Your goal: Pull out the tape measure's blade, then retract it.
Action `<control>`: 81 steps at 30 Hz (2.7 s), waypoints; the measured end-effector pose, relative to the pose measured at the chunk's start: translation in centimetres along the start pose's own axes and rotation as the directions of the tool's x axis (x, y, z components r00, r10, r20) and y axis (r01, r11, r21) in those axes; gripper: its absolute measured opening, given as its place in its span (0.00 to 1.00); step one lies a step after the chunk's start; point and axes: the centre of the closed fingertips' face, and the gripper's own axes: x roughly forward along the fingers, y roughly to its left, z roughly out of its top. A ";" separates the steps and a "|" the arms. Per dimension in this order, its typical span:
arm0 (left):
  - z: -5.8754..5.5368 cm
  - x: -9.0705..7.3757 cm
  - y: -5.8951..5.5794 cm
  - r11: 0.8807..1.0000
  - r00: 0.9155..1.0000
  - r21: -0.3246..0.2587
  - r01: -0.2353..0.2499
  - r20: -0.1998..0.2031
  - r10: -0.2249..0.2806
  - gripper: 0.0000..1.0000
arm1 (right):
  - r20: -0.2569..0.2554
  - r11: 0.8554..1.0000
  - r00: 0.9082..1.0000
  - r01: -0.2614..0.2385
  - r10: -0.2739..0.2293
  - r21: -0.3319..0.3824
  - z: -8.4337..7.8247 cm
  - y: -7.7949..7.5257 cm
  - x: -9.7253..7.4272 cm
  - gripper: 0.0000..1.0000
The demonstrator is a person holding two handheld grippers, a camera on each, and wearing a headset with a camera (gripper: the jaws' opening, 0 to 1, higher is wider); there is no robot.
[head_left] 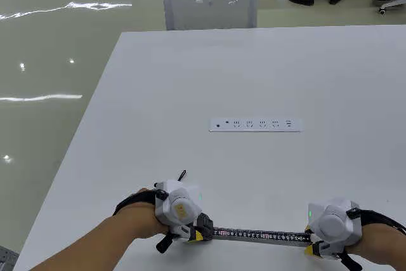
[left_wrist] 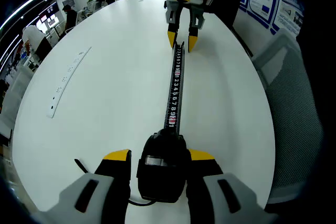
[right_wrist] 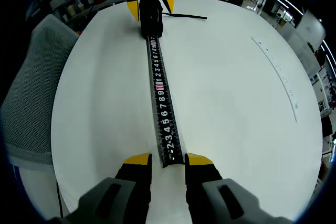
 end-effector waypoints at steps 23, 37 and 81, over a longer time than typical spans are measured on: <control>0.0 0.6 -0.4 0.999 0.999 0.039 0.025 -0.024 -0.024 0.29 | -0.026 0.998 0.999 -0.047 0.046 -0.031 0.1 0.3 0.2 0.14; 0.0 0.4 -0.4 0.999 0.999 0.036 0.023 -0.023 -0.022 0.29 | -0.025 0.999 0.999 -0.035 0.035 -0.014 -0.2 0.0 0.4 0.13; -1.6 -1.9 2.6 0.331 0.764 -0.905 -0.267 0.012 0.646 0.95 | -0.035 0.999 0.999 -0.031 0.032 0.024 -0.3 0.1 0.4 0.13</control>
